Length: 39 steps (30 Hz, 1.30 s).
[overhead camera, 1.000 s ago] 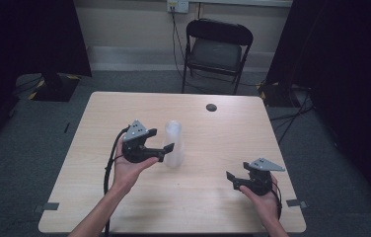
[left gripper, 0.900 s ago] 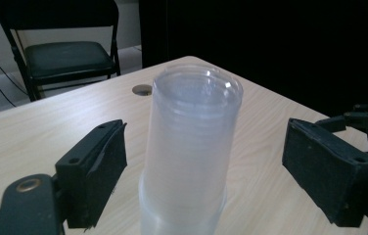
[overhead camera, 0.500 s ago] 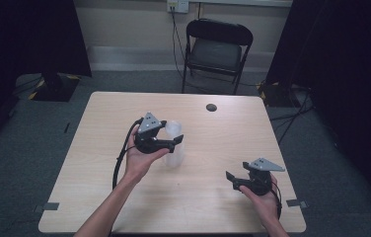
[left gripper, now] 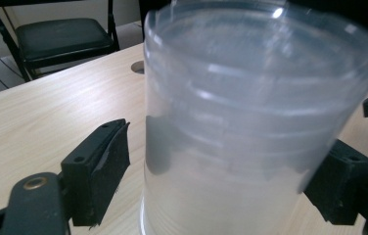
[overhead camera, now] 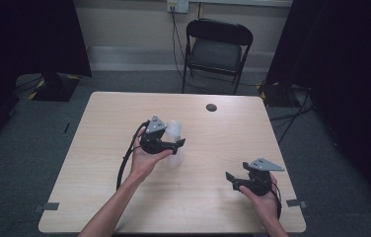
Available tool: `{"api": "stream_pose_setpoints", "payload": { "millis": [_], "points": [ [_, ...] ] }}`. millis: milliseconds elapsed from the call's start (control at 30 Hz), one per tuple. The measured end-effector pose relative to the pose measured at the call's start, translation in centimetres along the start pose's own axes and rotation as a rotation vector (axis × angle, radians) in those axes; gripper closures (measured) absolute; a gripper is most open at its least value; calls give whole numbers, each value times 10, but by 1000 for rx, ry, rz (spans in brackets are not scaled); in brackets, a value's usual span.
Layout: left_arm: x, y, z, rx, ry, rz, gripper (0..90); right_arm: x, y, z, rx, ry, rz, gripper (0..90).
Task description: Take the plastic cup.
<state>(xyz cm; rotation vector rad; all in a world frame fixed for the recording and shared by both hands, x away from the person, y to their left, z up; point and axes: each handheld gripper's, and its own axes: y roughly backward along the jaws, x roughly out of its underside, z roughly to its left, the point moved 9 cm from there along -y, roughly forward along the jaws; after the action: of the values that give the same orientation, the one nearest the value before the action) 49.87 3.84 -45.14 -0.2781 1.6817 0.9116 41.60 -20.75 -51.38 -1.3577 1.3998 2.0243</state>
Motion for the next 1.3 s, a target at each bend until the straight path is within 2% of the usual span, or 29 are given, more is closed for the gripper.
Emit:
{"api": "stream_pose_setpoints", "payload": {
  "millis": [100, 133, 233, 433, 500, 533, 667, 1167, 1300],
  "points": [
    [3, -2, 0, -1, -1, 6, 166, 0, 0, -2, 5, -9, -4, 188],
    [4, -2, 1, -10, -16, 10, 166, 0, 0, -2, 5, -9, -4, 188],
    [7, -4, 1, -6, 4, 13, 157, 0, 0, -2, 6, -10, -4, 188],
    [8, -7, -3, 5, -18, 22, 168, 0, -1, -1, 4, -4, 4, 188],
    [8, -7, -5, 11, -22, 30, 221, 1, -1, 0, 2, -2, 5, 188],
    [8, -7, -5, 6, -32, 27, 281, 0, -1, 0, 2, -3, 4, 188],
    [8, -6, -4, 11, -27, 32, 296, 1, -1, -1, 3, -5, 4, 189],
    [-3, 0, -6, 5, -27, -13, 291, 0, -2, 1, -2, 0, 3, 195],
    [-7, 3, -5, 0, -14, -27, 290, 1, -2, 0, -4, -7, 5, 194]
  ]
}}
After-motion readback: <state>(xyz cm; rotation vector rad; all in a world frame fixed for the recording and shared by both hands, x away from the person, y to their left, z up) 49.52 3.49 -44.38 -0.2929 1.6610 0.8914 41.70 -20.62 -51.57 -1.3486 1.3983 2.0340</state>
